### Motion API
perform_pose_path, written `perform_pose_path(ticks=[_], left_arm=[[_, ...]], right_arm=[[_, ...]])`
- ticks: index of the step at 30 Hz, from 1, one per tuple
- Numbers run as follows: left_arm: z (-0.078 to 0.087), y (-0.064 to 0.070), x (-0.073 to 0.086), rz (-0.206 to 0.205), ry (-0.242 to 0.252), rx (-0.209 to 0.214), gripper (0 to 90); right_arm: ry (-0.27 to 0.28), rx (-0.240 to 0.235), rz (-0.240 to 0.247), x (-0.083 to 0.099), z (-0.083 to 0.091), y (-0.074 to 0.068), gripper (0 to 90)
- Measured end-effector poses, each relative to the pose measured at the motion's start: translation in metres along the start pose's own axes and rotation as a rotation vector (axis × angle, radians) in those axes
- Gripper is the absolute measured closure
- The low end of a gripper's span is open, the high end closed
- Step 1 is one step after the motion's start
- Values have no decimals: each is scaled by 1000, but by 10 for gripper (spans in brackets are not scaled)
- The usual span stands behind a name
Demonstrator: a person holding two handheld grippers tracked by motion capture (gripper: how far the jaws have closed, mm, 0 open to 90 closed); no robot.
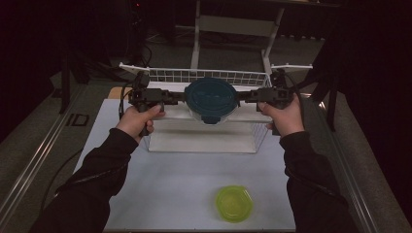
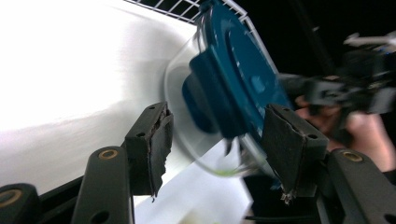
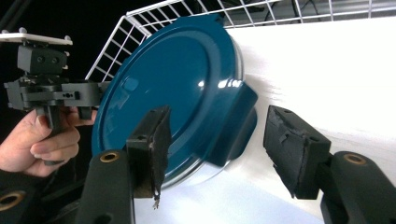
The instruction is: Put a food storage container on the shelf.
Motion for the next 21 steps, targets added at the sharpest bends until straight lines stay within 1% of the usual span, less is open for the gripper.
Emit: perform_pose_path(ticks=[1, 2, 3, 4, 5, 6, 7, 8, 9, 10, 11, 12, 13, 14, 15, 16, 17, 18, 19, 20, 21], left_arm=[[2, 2, 2, -20, 6, -2, 412], [4, 3, 4, -25, 8, 0, 412], [8, 6, 7, -53, 20, -7, 412], [10, 7, 9, -61, 22, -1, 412], [10, 7, 9, -61, 22, -1, 412], [13, 8, 12, -94, 31, -15, 412], [13, 8, 12, -94, 31, -15, 412], [16, 9, 15, -112, 35, -20, 412], [20, 10, 18, -129, 48, -12, 412], [20, 10, 18, -129, 48, -12, 412], [25, 11, 21, -163, 63, -32, 412], [25, 11, 21, -163, 63, -32, 412], [27, 12, 23, -180, 77, -36, 412], [30, 12, 28, -234, 89, -53, 412], [32, 12, 31, -257, 86, -61, 412], [32, 12, 31, -257, 86, -61, 412], [33, 11, 35, -289, 96, -74, 412], [35, 11, 41, -329, 98, -89, 412], [37, 11, 44, -348, 105, -89, 411], [37, 11, 44, -348, 105, -89, 411], [38, 12, 47, -361, 112, -85, 406]], right_arm=[[14, -1, 24, 0, 6, -6, 410], [23, 3, 35, 0, 8, -8, 415], [35, -1, 46, 0, 11, -12, 420], [38, -11, 52, 2, 13, -16, 425], [40, -27, 57, 4, 16, -21, 429], [46, -40, 72, 6, 18, -26, 446], [46, -40, 72, 6, 18, -26, 446], [39, -74, 76, 14, 20, -36, 463], [35, -85, 84, 17, 20, -39, 487], [24, -104, 91, 23, 20, -45, 500], [18, -122, 92, 28, 19, -49, 505], [18, -122, 92, 28, 19, -49, 505], [8, -137, 99, 34, 18, -54, 509], [6, -147, 107, 43, 15, -60, 511], [-4, -156, 110, 47, 14, -63, 518], [-4, -156, 110, 47, 14, -63, 518], [-18, -176, 113, 57, 9, -69, 550], [-23, -174, 119, 59, 8, -70, 566], [-30, -183, 120, 63, 5, -72, 594], [-36, -189, 120, 66, 3, -74, 638], [-38, -182, 128, 69, 1, -74, 672]])
Point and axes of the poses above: each handheld gripper's, and its own axes: z roughly backward along the jaws, x roughly out of its underside, y roughly to its right, the point moved 9 cm from there along -z, roughly forward along the jaws, and after that the axes turned 11 degrees about y, right-handed, at the moved point
